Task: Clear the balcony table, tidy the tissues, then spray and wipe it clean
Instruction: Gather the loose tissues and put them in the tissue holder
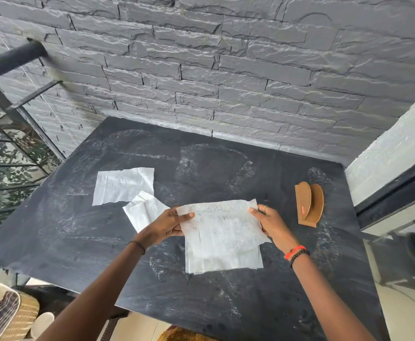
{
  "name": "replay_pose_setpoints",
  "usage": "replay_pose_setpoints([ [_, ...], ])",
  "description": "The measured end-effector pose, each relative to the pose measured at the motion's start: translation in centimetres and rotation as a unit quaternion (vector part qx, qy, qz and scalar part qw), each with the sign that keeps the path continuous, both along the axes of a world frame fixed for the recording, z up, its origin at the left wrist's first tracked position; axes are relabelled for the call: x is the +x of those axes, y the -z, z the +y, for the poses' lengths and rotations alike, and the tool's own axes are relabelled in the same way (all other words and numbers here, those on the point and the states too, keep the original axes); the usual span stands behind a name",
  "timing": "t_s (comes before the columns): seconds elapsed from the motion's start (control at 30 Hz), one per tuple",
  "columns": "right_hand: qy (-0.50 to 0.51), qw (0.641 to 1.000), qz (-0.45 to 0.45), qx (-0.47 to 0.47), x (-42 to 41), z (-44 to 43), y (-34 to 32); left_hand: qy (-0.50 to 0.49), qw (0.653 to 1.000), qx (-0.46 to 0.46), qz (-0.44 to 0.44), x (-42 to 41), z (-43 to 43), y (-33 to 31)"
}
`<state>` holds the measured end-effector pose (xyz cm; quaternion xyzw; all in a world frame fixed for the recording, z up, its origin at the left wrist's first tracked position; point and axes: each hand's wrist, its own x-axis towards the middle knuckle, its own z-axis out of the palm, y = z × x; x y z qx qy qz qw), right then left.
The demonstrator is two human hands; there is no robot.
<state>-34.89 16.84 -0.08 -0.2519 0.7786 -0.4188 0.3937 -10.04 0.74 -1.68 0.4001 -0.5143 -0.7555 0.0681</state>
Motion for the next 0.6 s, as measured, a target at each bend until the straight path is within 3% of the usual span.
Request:
replay_pose_setpoints([
  [0.33, 0.07, 0.994, 0.057, 0.053, 1.9, 0.6, 7.2, -0.031, 0.997, -0.024, -0.068, -0.7, 1.5, 4.4],
  [0.6, 0.026, 0.973, 0.213, 0.088, 1.8, 0.4, 7.1, 0.015, 0.953, -0.22, -0.209, -1.1, 1.7, 6.4],
])
